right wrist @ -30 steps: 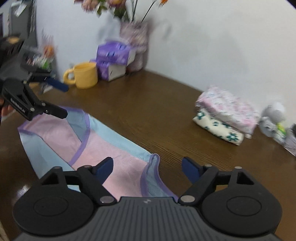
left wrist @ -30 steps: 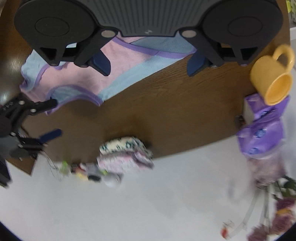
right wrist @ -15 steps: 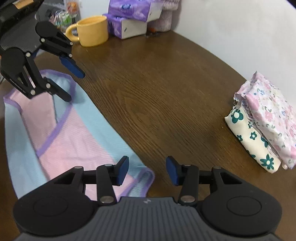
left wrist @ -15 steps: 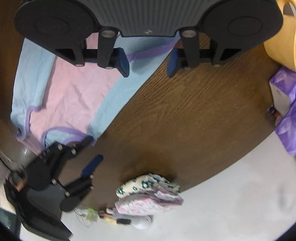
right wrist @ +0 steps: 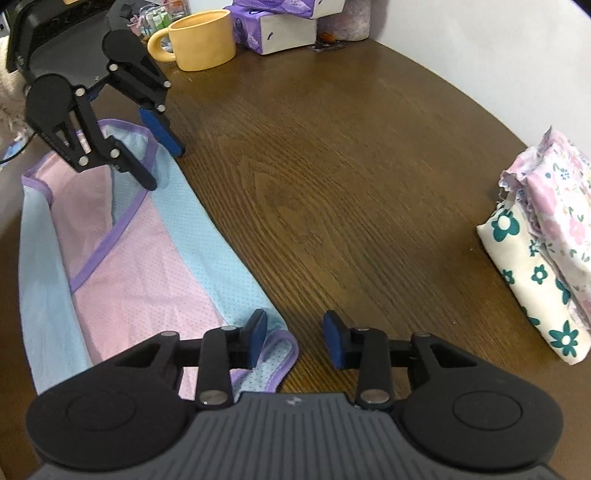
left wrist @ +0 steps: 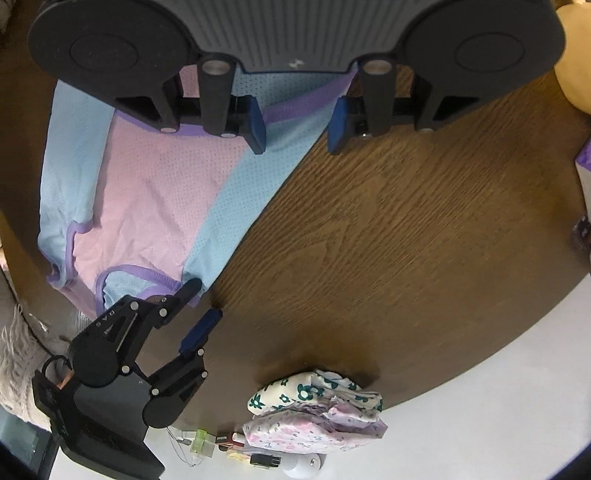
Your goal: Fold clothes
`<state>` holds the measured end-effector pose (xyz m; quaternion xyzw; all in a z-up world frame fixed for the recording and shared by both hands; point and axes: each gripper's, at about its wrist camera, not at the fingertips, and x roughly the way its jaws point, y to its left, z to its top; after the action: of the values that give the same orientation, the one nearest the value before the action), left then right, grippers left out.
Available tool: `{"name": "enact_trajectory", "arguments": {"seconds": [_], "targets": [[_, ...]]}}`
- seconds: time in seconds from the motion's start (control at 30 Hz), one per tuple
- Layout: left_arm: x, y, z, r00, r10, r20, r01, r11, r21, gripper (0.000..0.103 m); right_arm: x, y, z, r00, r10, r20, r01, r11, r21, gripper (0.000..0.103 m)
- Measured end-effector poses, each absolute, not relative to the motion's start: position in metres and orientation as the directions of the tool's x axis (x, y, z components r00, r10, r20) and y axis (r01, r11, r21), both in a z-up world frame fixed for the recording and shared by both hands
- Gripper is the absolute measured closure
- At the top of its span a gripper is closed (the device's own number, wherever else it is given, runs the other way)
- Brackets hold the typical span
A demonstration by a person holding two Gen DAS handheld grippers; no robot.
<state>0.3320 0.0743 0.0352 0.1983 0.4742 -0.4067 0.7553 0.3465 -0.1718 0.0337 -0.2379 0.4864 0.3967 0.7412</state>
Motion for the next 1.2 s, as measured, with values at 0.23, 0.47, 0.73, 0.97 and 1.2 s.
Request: {"name": "enact_trajectory", "arguments": {"seconds": [0.23, 0.47, 0.73, 0.97, 1.2], "targets": [[0.333, 0.070, 0.035, 0.192, -0.406, -0.893, 0.832, 0.550, -0.072, 0.070, 0.346, -0.170, 0.037, 0.184, 0.349, -0.919, -0.840, 0.541, 0.038, 0.077], [0.338, 0.066, 0.034, 0.190, -0.364, -0.912, 0.840, 0.542, -0.041, 0.086, 0.341, -0.163, 0.040, 0.174, 0.338, -0.925, -0.857, 0.515, 0.027, 0.087], [0.321, 0.052, 0.034, 0.245, -0.308, -0.919, 0.849, 0.527, 0.050, 0.101, 0.327, -0.153, 0.039, 0.217, 0.312, -0.925, -0.877, 0.478, -0.044, 0.098], [0.272, 0.029, 0.029, 0.456, -0.197, -0.868, 0.819, 0.474, 0.323, 0.103, 0.301, -0.140, 0.041, 0.334, 0.272, -0.903, -0.874, 0.447, -0.189, 0.099], [0.213, 0.032, 0.035, 0.692, -0.192, -0.696, 0.683, 0.489, 0.544, 0.103, 0.255, -0.140, 0.060, 0.500, 0.302, -0.811, -0.834, 0.421, -0.358, 0.100]]}}
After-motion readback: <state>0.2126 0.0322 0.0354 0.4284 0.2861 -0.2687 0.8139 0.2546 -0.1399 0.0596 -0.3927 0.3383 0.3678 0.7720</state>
